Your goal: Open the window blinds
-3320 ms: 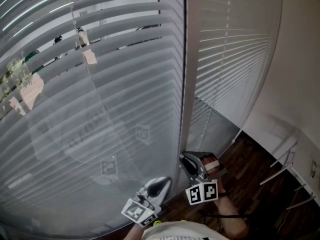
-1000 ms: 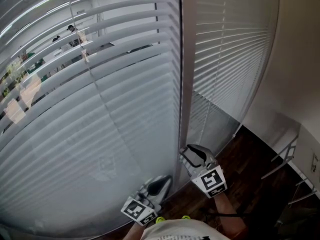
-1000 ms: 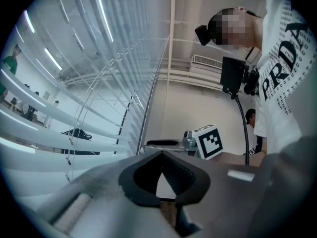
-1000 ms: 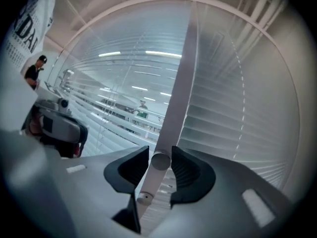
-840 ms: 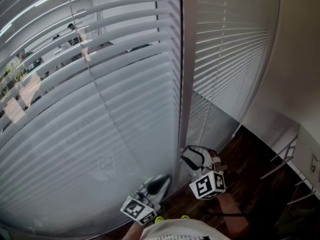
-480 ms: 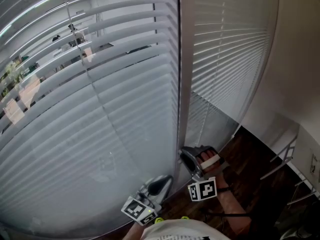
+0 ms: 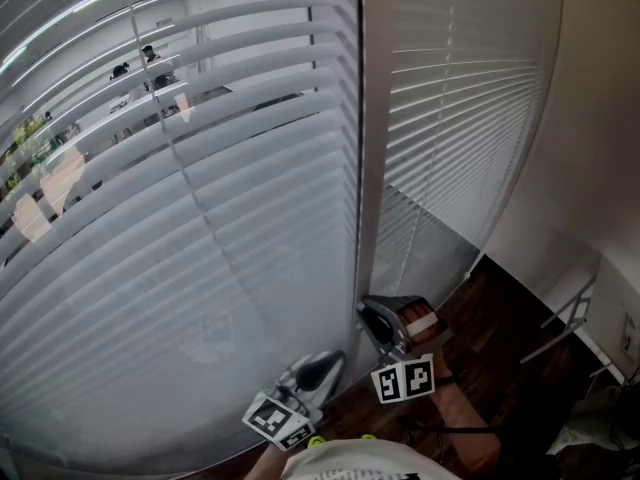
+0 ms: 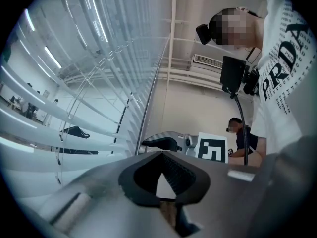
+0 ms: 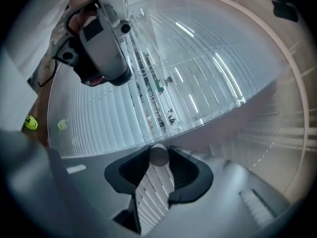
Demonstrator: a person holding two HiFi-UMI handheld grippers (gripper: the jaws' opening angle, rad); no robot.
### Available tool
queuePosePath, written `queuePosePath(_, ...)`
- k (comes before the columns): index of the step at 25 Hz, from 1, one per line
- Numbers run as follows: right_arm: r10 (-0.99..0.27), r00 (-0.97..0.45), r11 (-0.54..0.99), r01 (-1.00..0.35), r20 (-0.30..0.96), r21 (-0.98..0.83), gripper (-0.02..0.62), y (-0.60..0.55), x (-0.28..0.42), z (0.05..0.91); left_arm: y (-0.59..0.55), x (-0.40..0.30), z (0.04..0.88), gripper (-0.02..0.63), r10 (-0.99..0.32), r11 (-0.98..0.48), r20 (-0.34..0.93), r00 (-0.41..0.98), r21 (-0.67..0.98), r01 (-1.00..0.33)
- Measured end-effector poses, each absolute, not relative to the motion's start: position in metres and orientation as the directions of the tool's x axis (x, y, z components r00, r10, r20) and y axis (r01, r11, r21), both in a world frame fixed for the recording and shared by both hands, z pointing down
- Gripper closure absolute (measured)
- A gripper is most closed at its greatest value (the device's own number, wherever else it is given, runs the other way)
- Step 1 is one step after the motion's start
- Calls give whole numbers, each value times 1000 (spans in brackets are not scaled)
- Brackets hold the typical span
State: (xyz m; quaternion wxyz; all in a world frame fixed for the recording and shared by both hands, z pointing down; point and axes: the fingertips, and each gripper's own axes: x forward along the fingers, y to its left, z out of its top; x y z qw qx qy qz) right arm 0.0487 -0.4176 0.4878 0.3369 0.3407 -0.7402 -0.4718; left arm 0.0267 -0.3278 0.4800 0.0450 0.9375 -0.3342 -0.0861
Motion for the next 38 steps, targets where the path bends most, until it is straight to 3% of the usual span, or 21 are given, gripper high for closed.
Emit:
queuePosePath(19, -793, -585, 549, -562, 171, 619, 468, -421, 54, 481, -325, 33, 483, 615, -630, -775, -125, 766, 162, -611)
queuePosePath(38, -745, -649, 667, -722, 154, 185, 467, -427, 59, 476, -324, 33, 483, 615, -618, -785, -133, 775, 159, -598)
